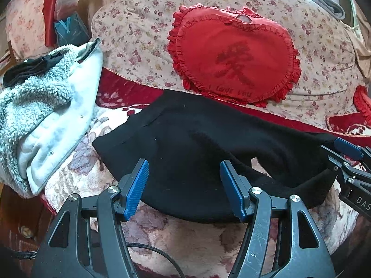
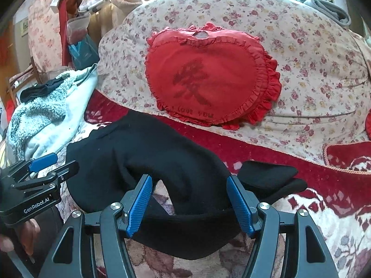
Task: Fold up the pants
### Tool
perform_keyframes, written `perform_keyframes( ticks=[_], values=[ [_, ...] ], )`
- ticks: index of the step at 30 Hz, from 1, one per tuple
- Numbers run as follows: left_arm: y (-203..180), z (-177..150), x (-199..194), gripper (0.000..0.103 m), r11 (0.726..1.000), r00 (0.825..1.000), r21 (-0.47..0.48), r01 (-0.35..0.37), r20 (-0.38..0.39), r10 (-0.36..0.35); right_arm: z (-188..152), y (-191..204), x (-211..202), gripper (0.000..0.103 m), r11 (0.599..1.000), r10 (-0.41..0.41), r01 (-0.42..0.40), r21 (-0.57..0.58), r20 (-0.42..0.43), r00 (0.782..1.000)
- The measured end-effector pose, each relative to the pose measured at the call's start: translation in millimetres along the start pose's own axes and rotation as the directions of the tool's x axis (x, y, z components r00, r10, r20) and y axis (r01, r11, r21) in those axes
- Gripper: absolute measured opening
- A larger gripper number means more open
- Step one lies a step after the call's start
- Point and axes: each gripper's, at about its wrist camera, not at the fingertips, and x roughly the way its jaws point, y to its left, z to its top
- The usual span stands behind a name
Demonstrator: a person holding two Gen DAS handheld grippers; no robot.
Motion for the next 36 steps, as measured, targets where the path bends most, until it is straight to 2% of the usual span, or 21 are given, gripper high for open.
perform_keyframes(
  ticks=[7, 22, 36],
  values=[
    [1.4, -0.8, -0.2, 0.064, 1.0, 1.0, -0.002, 0.0, -0.002, 0.0, -2.8, 2.0, 3.4, 0.065, 0.999, -0.03, 0.03, -0.037, 0.007, 1.0],
    [7.1, -3.5, 3.6, 0.064, 1.0, 1.0, -0.011, 0.001, -0.012, -0.001, -4.6, 1.1, 6.0, 0.065, 0.999, -0.032, 0.03, -0.039, -0.03, 0.999],
    [27.0, -1.6, 11.0, 0.064, 0.998, 0.999, -0.064, -0.018, -0.043, 0.015, -4.3, 4.6, 12.5, 0.065, 0.998, -0.022, 0.019, -0.057, -0.048, 0.999]
  ],
)
